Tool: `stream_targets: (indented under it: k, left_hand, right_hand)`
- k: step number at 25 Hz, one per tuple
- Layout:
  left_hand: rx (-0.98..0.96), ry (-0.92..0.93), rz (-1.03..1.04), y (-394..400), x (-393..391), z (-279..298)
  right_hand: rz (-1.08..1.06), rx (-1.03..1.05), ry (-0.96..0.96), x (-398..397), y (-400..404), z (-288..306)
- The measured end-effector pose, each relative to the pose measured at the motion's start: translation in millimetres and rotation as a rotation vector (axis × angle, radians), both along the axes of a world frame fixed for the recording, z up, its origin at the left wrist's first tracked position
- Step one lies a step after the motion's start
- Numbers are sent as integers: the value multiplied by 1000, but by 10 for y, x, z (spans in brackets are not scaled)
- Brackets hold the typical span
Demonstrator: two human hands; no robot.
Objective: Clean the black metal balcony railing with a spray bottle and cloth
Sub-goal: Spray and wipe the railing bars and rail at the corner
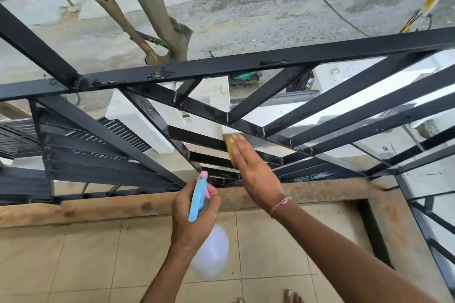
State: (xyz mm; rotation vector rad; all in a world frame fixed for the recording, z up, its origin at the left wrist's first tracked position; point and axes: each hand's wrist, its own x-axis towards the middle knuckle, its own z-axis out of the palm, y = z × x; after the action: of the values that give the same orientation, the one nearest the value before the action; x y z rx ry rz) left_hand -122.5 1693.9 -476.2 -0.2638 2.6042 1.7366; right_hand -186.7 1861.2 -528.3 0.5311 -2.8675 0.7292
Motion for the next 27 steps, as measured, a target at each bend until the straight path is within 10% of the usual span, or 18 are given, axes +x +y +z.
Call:
stream_targets:
  k: [14, 18, 27]
  left_hand:
    - [4, 59, -284, 629, -40, -76]
    - [-18, 65, -262, 571, -15, -46]
    - [-10, 66, -191, 766, 77, 254]
  right_hand:
    - [-161, 1028, -309, 216, 853, -337]
    - [-199, 880, -407, 331, 870, 11]
    - [-476, -386, -397, 833, 1123, 1001]
